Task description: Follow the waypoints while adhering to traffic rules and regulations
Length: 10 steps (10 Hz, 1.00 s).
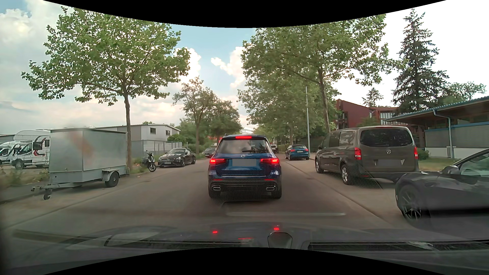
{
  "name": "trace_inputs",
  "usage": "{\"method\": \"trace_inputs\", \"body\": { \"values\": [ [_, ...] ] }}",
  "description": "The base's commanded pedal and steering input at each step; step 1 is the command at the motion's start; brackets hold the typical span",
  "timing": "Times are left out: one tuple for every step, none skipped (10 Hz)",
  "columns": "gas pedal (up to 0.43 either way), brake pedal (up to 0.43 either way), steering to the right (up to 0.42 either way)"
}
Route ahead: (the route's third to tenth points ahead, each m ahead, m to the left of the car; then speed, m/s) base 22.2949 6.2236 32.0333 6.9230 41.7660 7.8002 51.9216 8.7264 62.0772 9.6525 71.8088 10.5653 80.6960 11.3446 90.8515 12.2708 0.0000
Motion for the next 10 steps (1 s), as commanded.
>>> {"method": "trace_inputs", "body": {
  "values": [
    [0.0,0.183,0.009],
    [0.0,0.189,0.009],
    [0.0,0.183,0.009],
    [0.0,0.183,0.009],
    [0.0,0.183,0.009],
    [0.0,0.183,0.009],
    [0.0,0.183,0.009],
    [0.0,0.183,0.009],
    [0.0,0.189,0.009],
    [0.0,0.189,0.009]
  ]
}}
